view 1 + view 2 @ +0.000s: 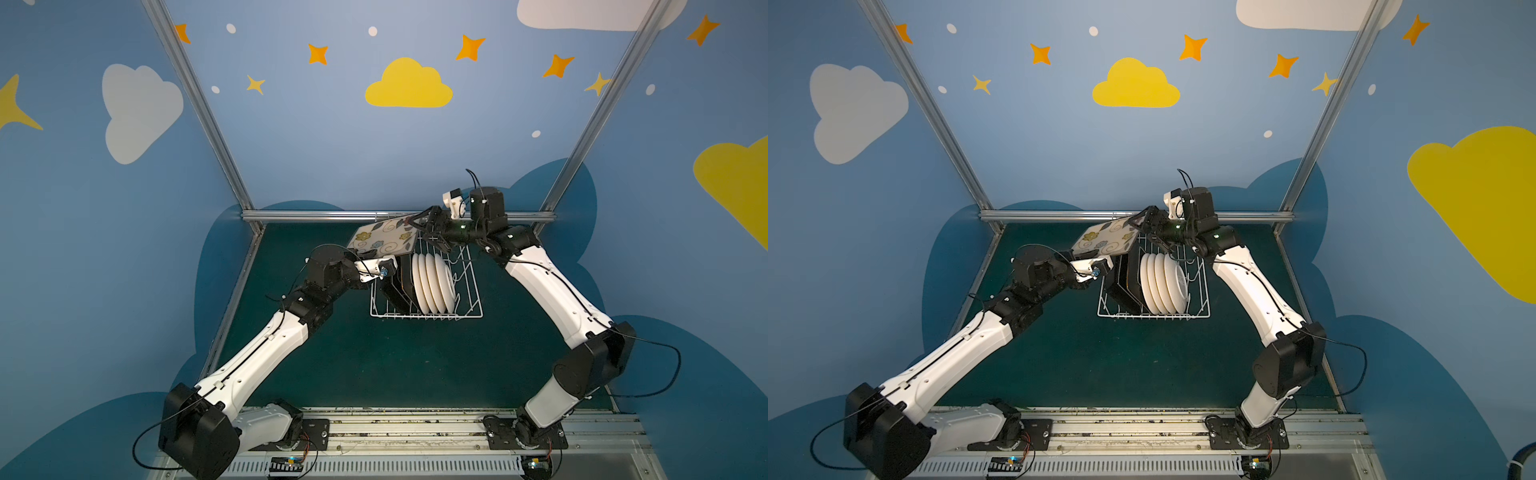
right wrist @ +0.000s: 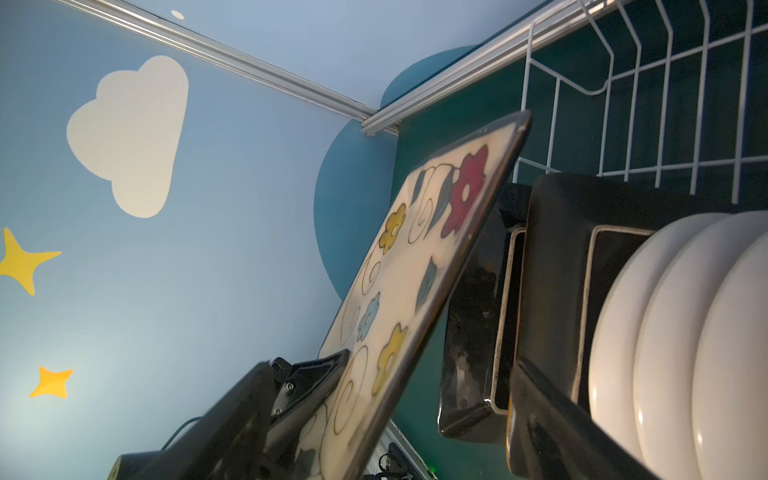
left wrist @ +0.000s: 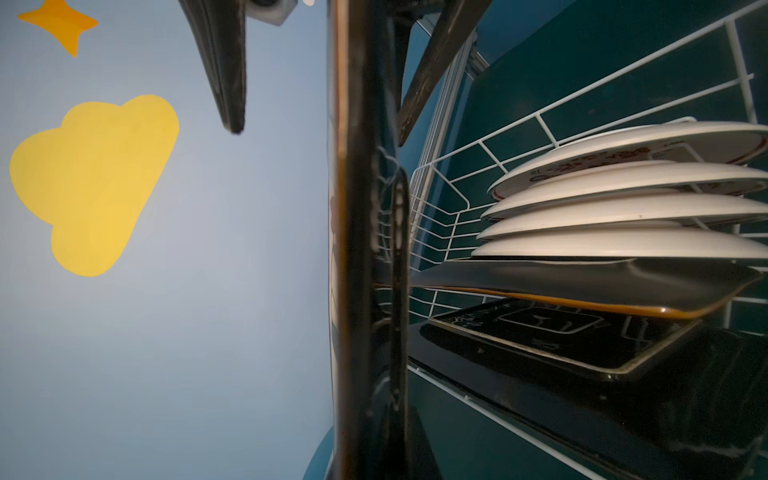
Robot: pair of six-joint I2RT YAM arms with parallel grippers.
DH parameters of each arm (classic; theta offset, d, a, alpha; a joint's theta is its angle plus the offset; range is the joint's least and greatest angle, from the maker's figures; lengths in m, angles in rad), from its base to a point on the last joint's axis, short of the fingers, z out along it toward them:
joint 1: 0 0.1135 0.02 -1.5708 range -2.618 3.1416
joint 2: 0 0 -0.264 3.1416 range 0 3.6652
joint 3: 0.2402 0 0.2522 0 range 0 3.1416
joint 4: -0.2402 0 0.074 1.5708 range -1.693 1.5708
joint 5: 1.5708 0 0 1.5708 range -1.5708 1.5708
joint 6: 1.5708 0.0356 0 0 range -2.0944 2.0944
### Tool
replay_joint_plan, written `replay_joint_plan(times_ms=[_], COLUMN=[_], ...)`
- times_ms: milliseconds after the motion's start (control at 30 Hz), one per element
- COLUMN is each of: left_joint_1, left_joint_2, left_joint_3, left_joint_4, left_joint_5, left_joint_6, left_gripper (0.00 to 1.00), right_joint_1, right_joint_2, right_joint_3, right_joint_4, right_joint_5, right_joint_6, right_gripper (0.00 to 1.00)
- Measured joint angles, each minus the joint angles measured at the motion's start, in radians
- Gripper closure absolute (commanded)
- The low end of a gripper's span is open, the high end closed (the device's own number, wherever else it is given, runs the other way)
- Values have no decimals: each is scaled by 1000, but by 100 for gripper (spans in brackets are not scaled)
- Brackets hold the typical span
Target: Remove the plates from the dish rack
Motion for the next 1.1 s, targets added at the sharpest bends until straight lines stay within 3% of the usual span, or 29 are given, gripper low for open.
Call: replay_joint_plan(times_ms=[233, 467, 633, 900, 1100], left_joint_1=[-31, -53, -58, -64, -69], left_joint_2=[34, 51, 55, 64, 82], left_joint_3=[-11, -48, -58, -60, -60], left_joint_4=[55, 99, 108, 160, 193], left_joint_5=[-33, -68, -76, -99, -126], left_joint_6=[69, 112, 123, 122, 120], left_gripper=[97, 97, 97, 97, 97], right_joint_1=[18, 26, 42, 47, 38], right_joint_2=[15, 61, 84, 96, 100], right_joint_3=[0, 10, 27, 48, 46], right_joint_4=[-14, -27, -76, -105, -74], right_joint_5=[10, -3, -2, -16, -24], right_joint_6=[42, 87, 90, 103, 214], right_gripper=[44, 44, 53, 81, 99])
